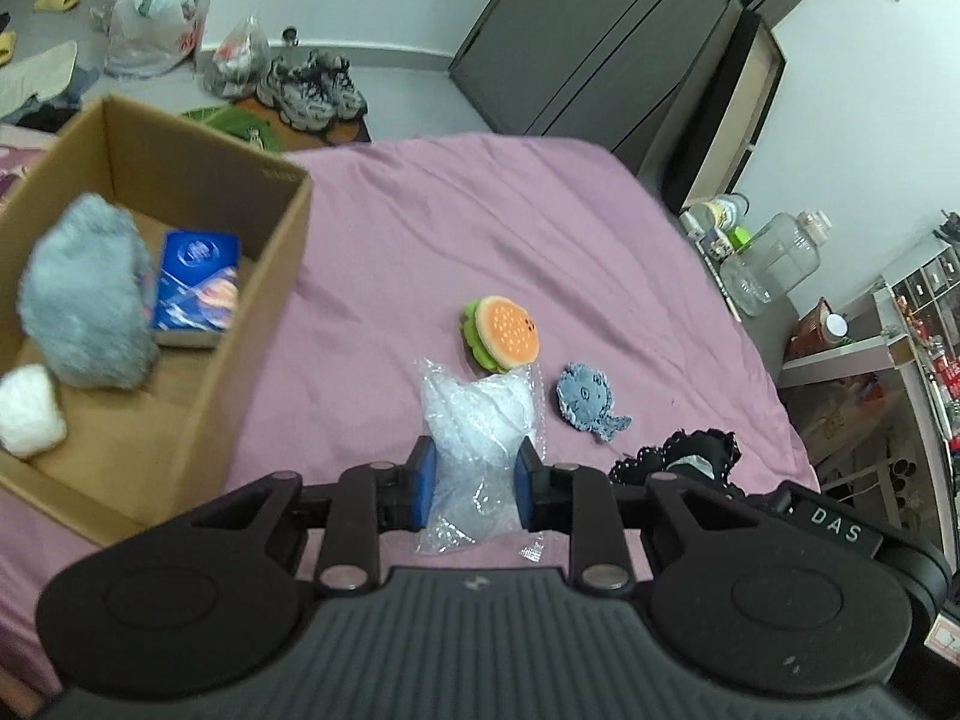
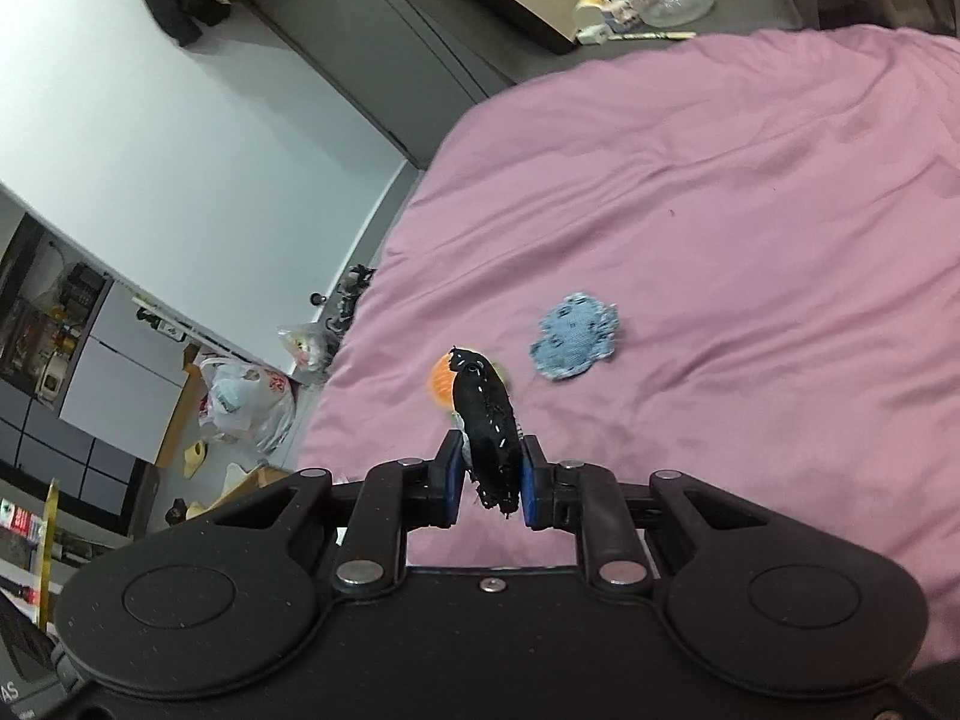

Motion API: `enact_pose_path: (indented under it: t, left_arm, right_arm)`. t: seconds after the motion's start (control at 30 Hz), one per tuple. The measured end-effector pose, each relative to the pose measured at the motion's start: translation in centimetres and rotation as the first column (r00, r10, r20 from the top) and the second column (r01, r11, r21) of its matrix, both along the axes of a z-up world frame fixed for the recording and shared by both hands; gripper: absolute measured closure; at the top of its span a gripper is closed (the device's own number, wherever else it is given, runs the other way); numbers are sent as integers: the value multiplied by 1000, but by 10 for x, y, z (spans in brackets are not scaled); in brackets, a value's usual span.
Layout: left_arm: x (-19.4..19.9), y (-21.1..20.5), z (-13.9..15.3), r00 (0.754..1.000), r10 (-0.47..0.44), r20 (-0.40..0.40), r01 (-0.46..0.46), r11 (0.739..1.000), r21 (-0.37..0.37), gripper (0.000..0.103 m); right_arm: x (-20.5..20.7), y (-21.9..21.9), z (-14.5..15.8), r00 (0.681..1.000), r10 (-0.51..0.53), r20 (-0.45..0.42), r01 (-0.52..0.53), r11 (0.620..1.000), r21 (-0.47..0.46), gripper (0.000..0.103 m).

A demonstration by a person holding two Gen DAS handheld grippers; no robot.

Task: Organize soft objects
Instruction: 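Carry both items over the box and open both grippers to drop them in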

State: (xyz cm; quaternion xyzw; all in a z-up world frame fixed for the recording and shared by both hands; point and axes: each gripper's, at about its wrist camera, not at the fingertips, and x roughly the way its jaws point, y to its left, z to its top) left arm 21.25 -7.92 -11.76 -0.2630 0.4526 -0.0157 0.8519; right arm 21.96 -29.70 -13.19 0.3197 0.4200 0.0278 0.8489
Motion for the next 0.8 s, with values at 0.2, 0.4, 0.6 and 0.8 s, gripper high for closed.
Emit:
enact_pose_path:
  t: [0.2,0.4,0.6,0.8]
  left_arm:
    - [-19,25,19,999,-6,46,6,1000,7,78]
    - [-36,51,29,997,6,71,-8,1000,20,78]
    - [-49,75,36,995,30,93,-32,999,27,78]
    - [-60,103,37,993,59,104,-64,997,48,78]
  right_arm:
    - [-20,22,22,999,19,44,-18,1000,-10,84]
    - [-31,48,42,995,53,90,-52,999,-13,84]
    - [-37,70,54,989,84,121,-82,996,-17,84]
    - [-45,98,56,984,117,137,-116,993,-19,84]
